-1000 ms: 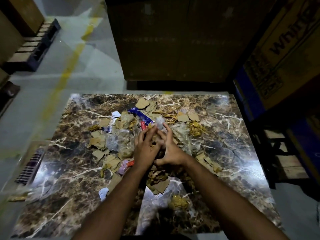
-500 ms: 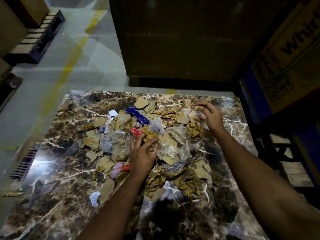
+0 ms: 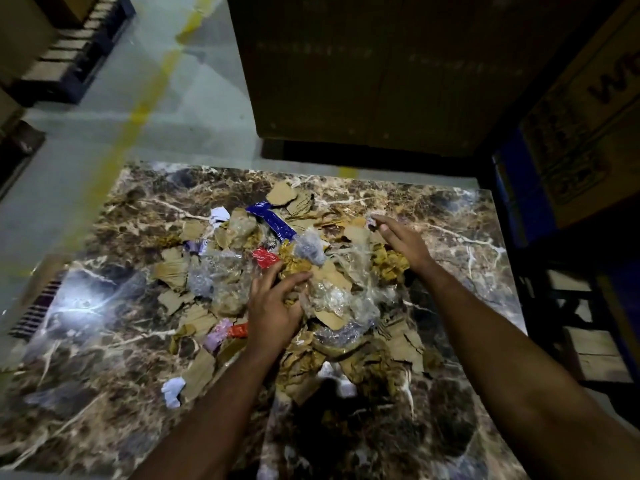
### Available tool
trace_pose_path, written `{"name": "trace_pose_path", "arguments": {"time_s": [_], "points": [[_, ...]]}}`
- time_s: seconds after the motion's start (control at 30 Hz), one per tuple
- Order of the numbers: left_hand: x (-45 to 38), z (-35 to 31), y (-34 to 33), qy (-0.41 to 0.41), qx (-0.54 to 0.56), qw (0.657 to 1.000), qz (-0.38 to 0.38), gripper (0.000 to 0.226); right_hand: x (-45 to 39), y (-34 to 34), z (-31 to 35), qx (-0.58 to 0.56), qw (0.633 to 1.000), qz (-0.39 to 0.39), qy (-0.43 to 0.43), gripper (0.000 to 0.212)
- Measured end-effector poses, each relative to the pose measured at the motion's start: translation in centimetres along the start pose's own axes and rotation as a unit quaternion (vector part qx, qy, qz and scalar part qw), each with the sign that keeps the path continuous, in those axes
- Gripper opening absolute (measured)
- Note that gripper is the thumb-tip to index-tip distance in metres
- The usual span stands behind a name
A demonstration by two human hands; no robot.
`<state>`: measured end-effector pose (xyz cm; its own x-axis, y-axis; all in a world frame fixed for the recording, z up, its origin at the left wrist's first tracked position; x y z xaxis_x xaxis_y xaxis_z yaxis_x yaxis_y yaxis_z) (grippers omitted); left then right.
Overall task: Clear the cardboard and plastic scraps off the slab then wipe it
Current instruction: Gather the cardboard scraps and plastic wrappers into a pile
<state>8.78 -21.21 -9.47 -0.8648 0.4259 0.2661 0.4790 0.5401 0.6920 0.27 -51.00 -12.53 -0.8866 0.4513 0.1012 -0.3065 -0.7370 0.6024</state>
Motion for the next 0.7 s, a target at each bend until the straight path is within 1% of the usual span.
{"name": "trace_pose_path", "arguments": {"time_s": [0.07, 0.2, 0.27, 0.33, 0.4, 0.5, 0.57, 0.7], "points": [[0.0, 0.0, 0.0, 0.003, -0.001, 1.0, 0.0, 0.043, 1.1, -1.4, 2.1, -0.089, 0.996, 0.012, -0.02, 0.039], [0.0, -0.1, 0.0, -0.001, 0.002, 1.0, -0.005, 0.045, 3.7, -3.9, 3.9, -0.203, 0.972, -0.014, -0.114, 0.048], [0.0, -0.1, 0.0, 0.001, -0.002, 1.0, -0.005, 0.045, 4.8, -4.6, 4.6, -0.243, 0.964, -0.023, -0.105, 0.049], [0.0, -0.1, 0.0, 0.012, -0.01, 1.0, 0.005, 0.049, 5.2, -4.8, 5.6, -0.24, 0.968, -0.029, -0.064, 0.044], [0.1, -0.2, 0.0, 0.016, -0.02, 1.0, 0.01, 0.053, 5.5, -5.0, 6.8, -0.236, 0.97, -0.042, -0.03, 0.044], [0.1, -0.3, -0.1, 0.009, -0.023, 1.0, 0.006, 0.057, 6.0, -5.8, 7.7, -0.238, 0.969, -0.06, -0.008, 0.042], [0.1, -0.2, -0.2, 0.004, -0.021, 1.0, -0.001, 0.058, 6.2, -6.4, 8.3, -0.203, 0.977, -0.071, 0.0, 0.036], [0.1, -0.3, -0.3, -0.01, -0.028, 0.999, -0.02, 0.051, 6.5, -7.6, 11.0, -0.098, 0.988, -0.116, 0.035, 0.034]]}}
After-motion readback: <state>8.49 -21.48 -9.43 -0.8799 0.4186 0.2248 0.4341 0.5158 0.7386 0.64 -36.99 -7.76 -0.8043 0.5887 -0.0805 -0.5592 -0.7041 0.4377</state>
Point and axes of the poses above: each hand's wrist, its own x-axis away from the middle knuckle, its own y-axis out of the back of the hand, z = x × y, the point moved 6 cm from there along -x, towards the middle knuckle, and after that the axes turned 10 degrees about y, right-handed, at the moved point
